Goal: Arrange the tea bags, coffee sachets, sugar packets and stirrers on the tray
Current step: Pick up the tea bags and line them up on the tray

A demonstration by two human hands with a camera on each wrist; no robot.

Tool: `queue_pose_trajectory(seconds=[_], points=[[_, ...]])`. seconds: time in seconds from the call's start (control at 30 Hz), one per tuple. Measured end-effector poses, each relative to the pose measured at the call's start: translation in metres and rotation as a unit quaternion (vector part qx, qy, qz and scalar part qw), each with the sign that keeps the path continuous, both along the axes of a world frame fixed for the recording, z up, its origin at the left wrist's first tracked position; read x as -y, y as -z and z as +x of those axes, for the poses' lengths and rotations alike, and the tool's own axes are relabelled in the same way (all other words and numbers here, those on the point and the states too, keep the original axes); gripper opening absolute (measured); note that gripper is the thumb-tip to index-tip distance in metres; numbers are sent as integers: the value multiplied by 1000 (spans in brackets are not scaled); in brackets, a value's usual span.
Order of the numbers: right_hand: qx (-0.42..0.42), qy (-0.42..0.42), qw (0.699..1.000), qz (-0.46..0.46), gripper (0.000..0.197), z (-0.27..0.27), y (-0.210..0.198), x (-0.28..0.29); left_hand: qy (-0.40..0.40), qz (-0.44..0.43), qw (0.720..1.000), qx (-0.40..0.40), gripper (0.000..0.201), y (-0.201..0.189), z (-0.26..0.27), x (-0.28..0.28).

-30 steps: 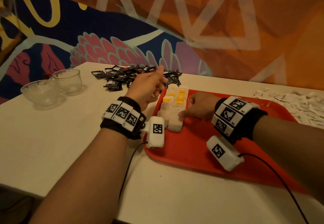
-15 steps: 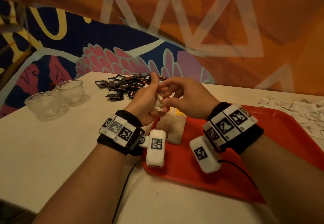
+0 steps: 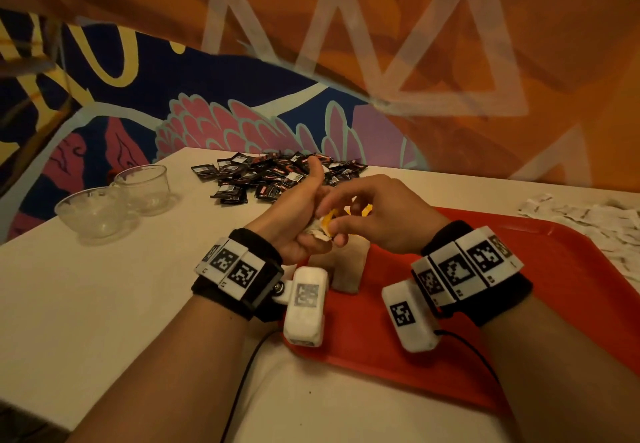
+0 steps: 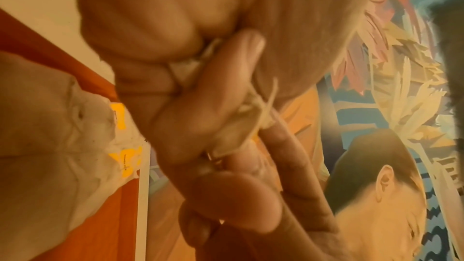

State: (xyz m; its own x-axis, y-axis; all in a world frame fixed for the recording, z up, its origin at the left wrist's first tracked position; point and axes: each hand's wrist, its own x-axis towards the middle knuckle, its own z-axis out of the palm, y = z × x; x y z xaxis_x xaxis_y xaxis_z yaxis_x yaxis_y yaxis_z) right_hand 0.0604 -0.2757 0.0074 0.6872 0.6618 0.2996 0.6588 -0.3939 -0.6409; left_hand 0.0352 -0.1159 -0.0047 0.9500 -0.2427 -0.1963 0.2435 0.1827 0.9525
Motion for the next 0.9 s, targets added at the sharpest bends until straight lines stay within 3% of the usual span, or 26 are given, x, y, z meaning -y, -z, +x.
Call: queue_pose_trajectory(seconds=[0.1, 0.3, 0.5, 0.63, 0.73, 0.77, 0.83, 0.9], points=[[8, -1, 1000, 20, 15, -2, -2, 3, 15, 4, 1000, -5, 81, 0, -2, 0], [-75, 24, 974, 212, 16, 5, -1, 10, 13, 15, 1000, 10, 68, 1, 1, -2], [-175, 62, 924, 334, 9, 9, 0, 12, -101, 34, 988, 114, 53, 0, 8, -5], [-159, 109, 920, 342, 13, 10, 2, 11, -113, 100, 962, 229, 29, -4, 2, -2], [-168, 120, 917, 343, 13, 10, 3, 10, -142, 150, 939, 274, 4, -2, 3, 0], [-170, 120, 918, 337, 14, 10, 4, 11, -153, 152, 934, 285, 5, -2, 3, 1], [-155, 132, 934, 293, 20, 11, 4, 14, -174, 136, 931, 292, 9, -2, 4, 0], [-88, 168, 966, 176, 34, 15, 4, 21, -184, 121, 931, 291, 9, -3, 5, -1]])
